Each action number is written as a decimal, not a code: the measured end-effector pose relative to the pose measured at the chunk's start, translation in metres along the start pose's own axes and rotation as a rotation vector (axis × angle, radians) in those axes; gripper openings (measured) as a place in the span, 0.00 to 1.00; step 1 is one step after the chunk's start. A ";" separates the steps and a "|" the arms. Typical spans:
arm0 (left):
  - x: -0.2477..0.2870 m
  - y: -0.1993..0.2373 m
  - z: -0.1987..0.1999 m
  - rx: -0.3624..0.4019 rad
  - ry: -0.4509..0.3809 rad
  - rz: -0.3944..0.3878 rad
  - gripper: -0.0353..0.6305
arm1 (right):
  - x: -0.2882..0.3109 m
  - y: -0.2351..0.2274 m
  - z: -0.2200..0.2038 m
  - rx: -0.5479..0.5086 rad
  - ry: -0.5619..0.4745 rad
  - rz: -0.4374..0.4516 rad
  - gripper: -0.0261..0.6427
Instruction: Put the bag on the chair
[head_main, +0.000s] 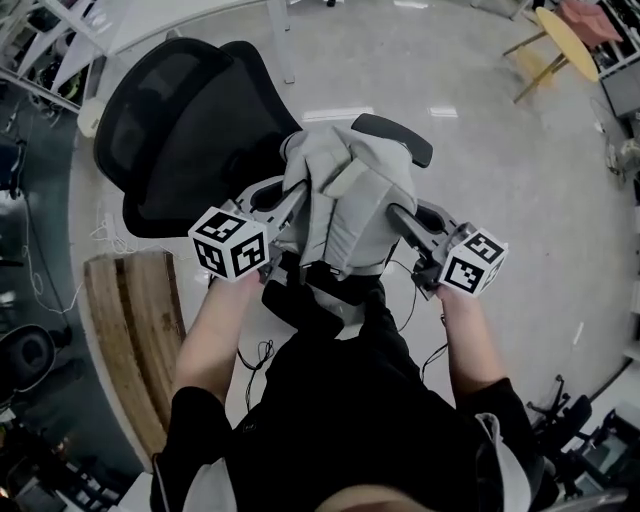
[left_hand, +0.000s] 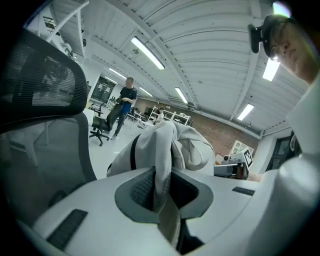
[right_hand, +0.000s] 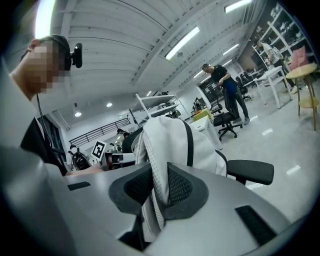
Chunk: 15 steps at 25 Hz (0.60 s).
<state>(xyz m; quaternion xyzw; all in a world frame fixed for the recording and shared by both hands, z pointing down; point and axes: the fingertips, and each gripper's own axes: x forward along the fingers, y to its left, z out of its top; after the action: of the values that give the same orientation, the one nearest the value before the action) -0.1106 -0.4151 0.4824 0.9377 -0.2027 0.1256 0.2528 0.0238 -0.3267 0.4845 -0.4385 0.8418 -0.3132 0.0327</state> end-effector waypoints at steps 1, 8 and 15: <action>0.002 0.005 0.002 0.012 -0.006 0.008 0.14 | 0.004 -0.002 0.000 -0.007 -0.002 -0.009 0.14; 0.010 0.033 -0.013 0.081 0.013 0.002 0.14 | 0.025 -0.016 -0.018 -0.064 0.051 -0.085 0.14; -0.008 0.076 -0.133 0.010 0.223 0.047 0.15 | 0.043 -0.020 -0.140 0.069 0.265 -0.159 0.16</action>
<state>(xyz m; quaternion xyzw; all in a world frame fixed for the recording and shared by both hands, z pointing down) -0.1687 -0.4028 0.6232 0.9141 -0.1947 0.2361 0.2660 -0.0351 -0.2979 0.6174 -0.4571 0.7901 -0.3987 -0.0885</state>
